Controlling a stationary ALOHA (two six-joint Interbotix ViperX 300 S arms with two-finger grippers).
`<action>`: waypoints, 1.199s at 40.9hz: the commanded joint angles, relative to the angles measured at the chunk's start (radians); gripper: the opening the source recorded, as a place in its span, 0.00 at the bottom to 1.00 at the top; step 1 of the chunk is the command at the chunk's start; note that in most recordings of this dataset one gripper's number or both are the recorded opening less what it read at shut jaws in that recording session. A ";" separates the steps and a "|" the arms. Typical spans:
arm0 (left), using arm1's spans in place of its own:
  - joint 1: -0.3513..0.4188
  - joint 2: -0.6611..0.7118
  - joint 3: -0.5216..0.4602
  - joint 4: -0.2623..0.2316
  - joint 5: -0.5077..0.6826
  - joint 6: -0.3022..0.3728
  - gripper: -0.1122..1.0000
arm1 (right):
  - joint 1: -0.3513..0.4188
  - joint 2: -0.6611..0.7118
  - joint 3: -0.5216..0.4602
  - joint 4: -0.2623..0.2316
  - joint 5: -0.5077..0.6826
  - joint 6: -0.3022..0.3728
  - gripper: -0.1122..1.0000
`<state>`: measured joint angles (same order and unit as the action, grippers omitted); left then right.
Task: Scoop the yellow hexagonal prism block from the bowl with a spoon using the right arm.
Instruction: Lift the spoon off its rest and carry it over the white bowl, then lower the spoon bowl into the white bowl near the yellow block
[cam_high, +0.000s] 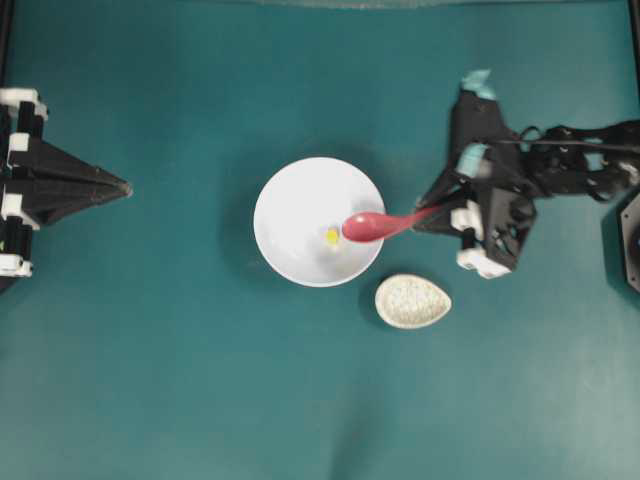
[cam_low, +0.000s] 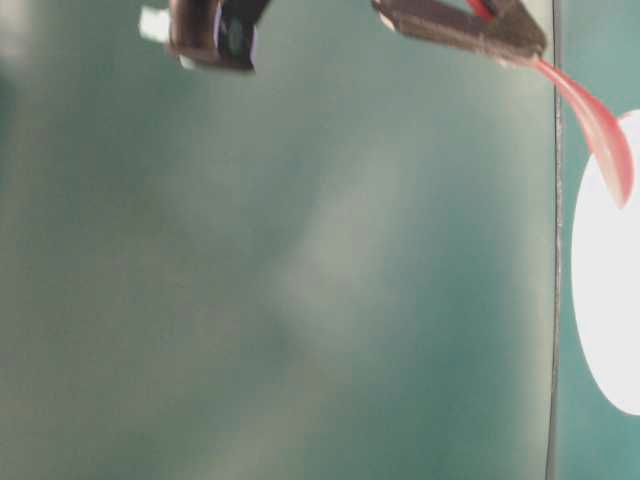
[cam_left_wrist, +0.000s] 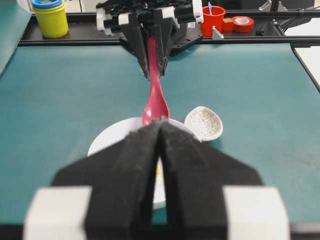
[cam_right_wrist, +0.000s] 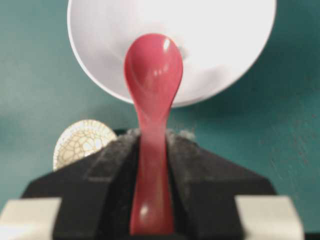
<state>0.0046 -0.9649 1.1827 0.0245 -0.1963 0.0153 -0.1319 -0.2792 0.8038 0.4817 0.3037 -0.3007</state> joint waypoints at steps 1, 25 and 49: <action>0.003 0.009 -0.020 0.002 -0.005 0.002 0.09 | -0.018 0.041 -0.071 -0.008 0.069 0.003 0.30; 0.003 0.009 -0.020 0.002 -0.008 0.002 0.09 | -0.044 0.244 -0.318 -0.091 0.319 0.009 0.30; 0.003 0.011 -0.020 0.003 -0.012 0.002 0.09 | -0.043 0.275 -0.325 -0.087 0.376 0.011 0.30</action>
<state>0.0061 -0.9633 1.1842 0.0230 -0.1979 0.0153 -0.1733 0.0015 0.5016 0.3927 0.6811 -0.2915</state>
